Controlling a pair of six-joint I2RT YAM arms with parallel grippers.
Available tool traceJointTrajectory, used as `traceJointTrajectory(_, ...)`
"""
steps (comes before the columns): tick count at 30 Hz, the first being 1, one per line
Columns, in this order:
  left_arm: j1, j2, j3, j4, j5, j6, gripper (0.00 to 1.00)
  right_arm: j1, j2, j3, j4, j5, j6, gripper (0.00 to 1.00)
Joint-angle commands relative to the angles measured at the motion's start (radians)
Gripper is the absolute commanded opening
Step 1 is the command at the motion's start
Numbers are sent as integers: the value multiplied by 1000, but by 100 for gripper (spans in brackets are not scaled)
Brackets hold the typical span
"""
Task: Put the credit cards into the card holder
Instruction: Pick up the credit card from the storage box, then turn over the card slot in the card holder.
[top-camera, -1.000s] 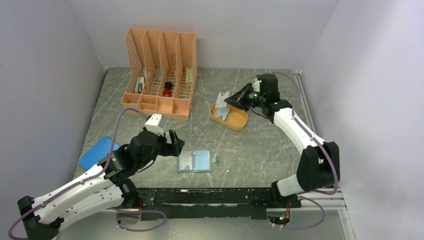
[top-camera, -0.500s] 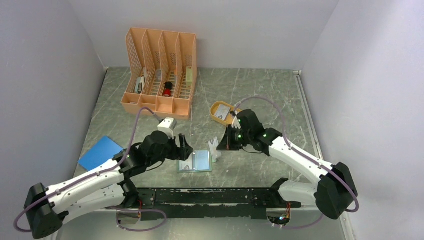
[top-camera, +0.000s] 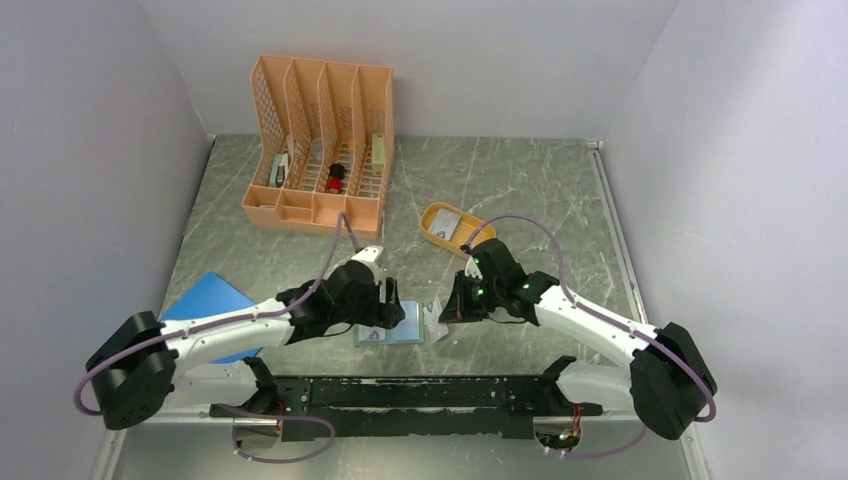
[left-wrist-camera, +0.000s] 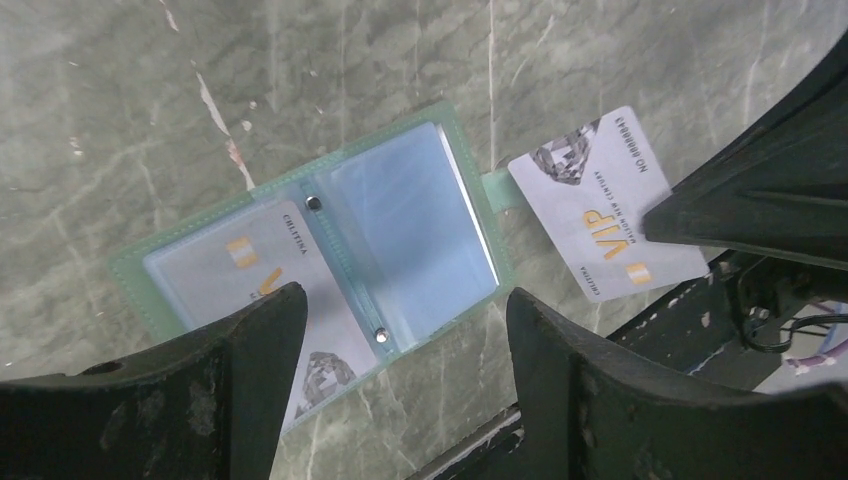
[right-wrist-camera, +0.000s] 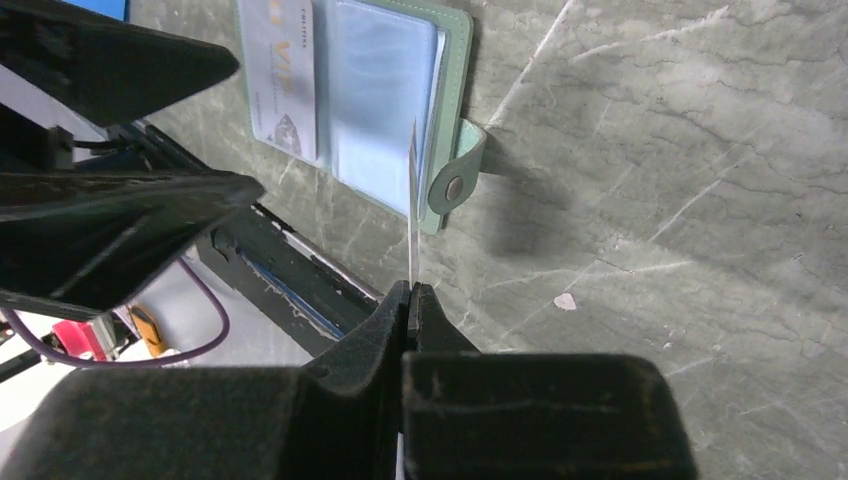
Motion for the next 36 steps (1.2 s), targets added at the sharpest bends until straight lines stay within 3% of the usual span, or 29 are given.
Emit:
traceJointTrajectory(1, -41, 86, 69, 43, -14, 23, 78, 10, -44, -23, 21, 43, 28, 0)
traceJointTrajectory(9, -179, 266, 206, -70, -191, 64, 72, 10, -122, -55, 3, 104, 53, 0)
traceJointTrajectory(23, -205, 416, 228, -73, -249, 50, 64, 12, -168, -82, 4, 94, 53, 0)
traceJointTrajectory(26, -205, 442, 228, -70, -249, 53, 58, 12, -170, -84, 9, 84, 49, 0)
traceJointTrajectory(36, -205, 468, 196, -64, -261, 39, 19, 28, -200, -72, 34, 58, 29, 0)
